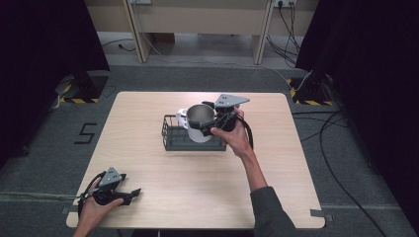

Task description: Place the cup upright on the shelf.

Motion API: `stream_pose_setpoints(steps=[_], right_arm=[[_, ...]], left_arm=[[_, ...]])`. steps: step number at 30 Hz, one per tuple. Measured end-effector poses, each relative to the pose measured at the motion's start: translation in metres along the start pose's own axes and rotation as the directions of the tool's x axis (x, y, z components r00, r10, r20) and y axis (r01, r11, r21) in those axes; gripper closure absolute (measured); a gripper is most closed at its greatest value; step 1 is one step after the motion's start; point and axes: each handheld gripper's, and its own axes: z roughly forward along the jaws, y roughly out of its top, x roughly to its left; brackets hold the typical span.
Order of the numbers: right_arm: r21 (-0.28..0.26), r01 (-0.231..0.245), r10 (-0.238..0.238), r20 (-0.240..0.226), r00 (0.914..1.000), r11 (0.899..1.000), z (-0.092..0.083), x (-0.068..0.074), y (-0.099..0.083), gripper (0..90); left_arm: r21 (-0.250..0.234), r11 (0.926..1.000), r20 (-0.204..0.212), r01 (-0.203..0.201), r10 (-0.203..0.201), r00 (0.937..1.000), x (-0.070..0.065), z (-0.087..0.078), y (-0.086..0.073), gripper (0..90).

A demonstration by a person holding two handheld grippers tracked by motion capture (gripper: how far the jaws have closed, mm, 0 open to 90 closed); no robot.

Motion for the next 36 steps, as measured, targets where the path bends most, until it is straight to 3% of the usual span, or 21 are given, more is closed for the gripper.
stream_pose_setpoints(steps=[20, 36], right_arm=[[0.034, 0.002, -0.001, -0.02, 0.9998, 0.999, 0.031, -0.037, -0.001, 6.3], [0.05, -0.016, 0.017, -0.019, 0.9997, 0.999, 0.038, -0.05, -0.011, 6.3]], left_arm=[[-0.001, 1.0, 0.003, -0.002, 0.002, 1.0, 0.0, 0.0, 0.0, 13.9], [-0.001, 1.0, 0.006, -0.004, 0.004, 1.0, 0.0, 0.0, 0.0, 14.0]])
